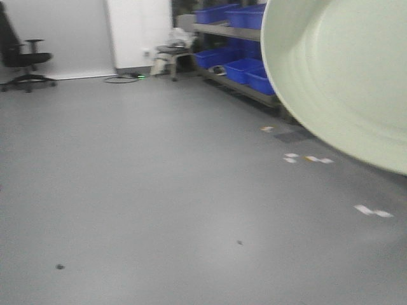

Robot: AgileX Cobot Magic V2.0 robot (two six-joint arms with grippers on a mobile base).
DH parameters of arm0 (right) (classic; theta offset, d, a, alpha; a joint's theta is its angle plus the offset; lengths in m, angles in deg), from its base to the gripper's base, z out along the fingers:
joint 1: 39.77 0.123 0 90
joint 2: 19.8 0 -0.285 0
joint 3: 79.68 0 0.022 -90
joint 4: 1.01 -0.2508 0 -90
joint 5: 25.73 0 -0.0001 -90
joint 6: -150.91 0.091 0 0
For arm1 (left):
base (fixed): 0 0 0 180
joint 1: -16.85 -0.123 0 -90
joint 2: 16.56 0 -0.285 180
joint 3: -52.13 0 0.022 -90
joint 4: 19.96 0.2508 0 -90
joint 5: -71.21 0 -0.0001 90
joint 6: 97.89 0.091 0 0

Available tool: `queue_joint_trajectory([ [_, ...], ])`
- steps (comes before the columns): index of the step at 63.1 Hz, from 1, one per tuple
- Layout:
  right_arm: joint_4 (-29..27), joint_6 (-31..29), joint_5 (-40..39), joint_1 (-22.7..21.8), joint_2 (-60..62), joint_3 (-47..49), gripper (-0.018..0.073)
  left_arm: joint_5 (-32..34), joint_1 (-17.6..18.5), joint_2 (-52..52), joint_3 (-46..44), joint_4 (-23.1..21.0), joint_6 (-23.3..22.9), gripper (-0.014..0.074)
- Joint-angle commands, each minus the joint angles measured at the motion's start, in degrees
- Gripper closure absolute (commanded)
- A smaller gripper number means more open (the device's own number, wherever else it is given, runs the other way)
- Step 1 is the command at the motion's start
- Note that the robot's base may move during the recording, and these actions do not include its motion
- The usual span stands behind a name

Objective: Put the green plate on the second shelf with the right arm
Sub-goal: 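Drive the base up to the shelf of blue bins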

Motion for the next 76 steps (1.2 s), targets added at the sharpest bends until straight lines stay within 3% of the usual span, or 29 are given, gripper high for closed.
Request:
queue_joint_trajectory([
  [1, 0.1, 0.39, -4.83, -0.16, -0.24, 1.92, 0.0506, 5.11, 0.4, 0.93, 2.34, -0.47, -0.19, 0.0466],
  [76, 0.1, 0.39, -4.9, -0.16, -0.24, 1.92, 0.0506, 5.11, 0.4, 0.93, 2.34, -0.47, -0.19, 0.0466],
])
